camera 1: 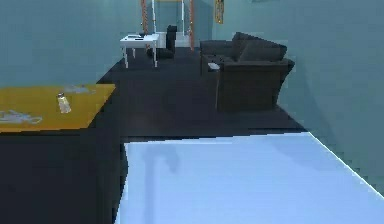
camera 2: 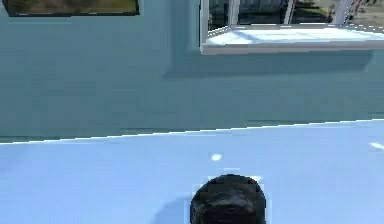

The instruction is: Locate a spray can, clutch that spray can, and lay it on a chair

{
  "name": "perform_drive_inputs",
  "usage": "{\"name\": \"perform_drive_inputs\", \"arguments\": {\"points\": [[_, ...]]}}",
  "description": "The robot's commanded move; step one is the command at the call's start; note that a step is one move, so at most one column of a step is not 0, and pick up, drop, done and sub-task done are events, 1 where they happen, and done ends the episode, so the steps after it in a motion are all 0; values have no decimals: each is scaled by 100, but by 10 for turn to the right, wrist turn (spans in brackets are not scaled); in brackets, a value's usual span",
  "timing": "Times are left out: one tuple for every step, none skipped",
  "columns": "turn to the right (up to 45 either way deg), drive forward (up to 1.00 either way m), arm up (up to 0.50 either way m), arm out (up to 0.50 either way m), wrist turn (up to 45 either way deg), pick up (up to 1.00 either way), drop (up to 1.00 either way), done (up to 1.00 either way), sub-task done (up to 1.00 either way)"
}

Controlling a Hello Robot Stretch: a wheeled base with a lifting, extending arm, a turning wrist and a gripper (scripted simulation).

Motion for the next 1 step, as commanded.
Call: {"name": "perform_drive_inputs", "arguments": {"points": [[0, 100, 0, 0, 0, 0, 0, 0, 0]]}}
